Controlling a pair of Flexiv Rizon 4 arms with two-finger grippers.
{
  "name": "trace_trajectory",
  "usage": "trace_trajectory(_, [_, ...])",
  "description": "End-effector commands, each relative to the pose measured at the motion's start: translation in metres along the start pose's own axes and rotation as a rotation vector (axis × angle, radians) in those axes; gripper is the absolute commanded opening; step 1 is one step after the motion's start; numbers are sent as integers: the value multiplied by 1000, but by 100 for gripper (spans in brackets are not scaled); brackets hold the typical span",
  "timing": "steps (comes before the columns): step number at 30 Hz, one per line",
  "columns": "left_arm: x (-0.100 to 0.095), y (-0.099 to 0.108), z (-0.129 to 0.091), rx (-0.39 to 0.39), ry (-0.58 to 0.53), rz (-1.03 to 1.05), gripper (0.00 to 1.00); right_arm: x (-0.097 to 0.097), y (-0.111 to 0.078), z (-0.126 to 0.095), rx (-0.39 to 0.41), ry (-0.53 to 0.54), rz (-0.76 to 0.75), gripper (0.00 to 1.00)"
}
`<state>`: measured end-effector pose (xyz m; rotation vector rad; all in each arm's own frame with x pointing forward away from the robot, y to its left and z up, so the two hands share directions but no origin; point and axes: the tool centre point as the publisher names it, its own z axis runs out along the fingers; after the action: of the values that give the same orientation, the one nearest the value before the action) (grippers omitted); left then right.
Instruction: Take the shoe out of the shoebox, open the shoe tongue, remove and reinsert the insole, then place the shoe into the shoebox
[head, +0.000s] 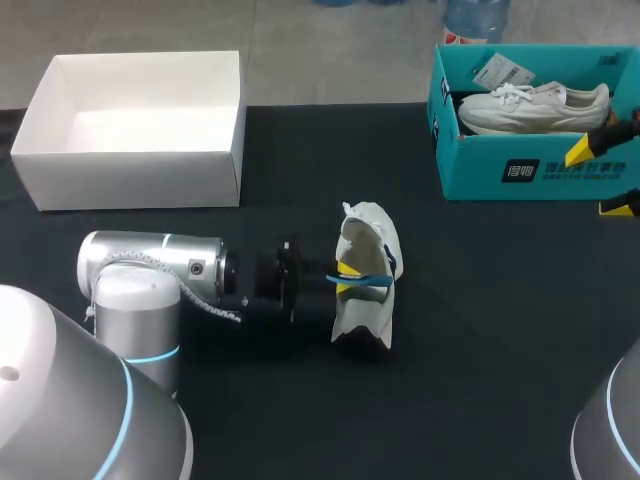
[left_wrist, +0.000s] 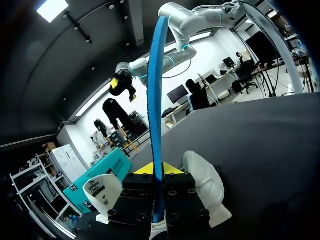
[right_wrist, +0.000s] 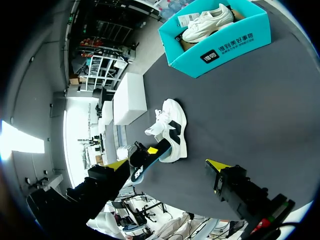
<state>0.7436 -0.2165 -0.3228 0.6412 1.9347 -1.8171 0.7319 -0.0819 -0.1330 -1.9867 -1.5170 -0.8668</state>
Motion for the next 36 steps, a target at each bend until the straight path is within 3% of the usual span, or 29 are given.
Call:
trace_trajectory(1, [0,-6,-3,-4,-9,13,82,0,0,1,0,-1,2,100])
trace_trajectory(2, [0,-8,-3,-2,-6,17,96,0,0,1,0,-1,2,100])
trace_trajectory(3, [-1,-10,-4,0,-4,20,100,0,0,1,0,-1,2,100])
trace_trajectory(6, [-1,-18,-4,17,0,26,95,0,0,1,0,-1,2,100])
trace_trajectory(8, [-2,-24,-5,26,5,33,83,0,0,1,0,-1,2,100])
trace_trajectory(10, [-3,-29,-5,40,4,39,78,0,0,1,0,-1,2,100])
trace_trajectory(11, [-3,-31,-5,42,4,43,72,0,0,1,0,-1,2,100])
trace_trajectory(12, [-3,-33,-5,43,5,45,59,0,0,1,0,-1,2,100])
trace_trajectory(16, [-3,-40,-6,50,12,55,36,0,0,1,0,-1,2,100])
trace_trajectory(17, [-2,-41,-7,50,18,57,12,0,0,1,0,-1,2,100])
trace_trajectory(18, [-1,-42,-7,46,27,63,0,0,0,1,0,-1,2,100])
trace_trajectory(26, [6,-35,-5,30,65,51,0,0,0,1,0,-1,2,100])
trace_trajectory(36, [2,-15,2,-24,45,50,0,0,0,1,0,-1,2,100])
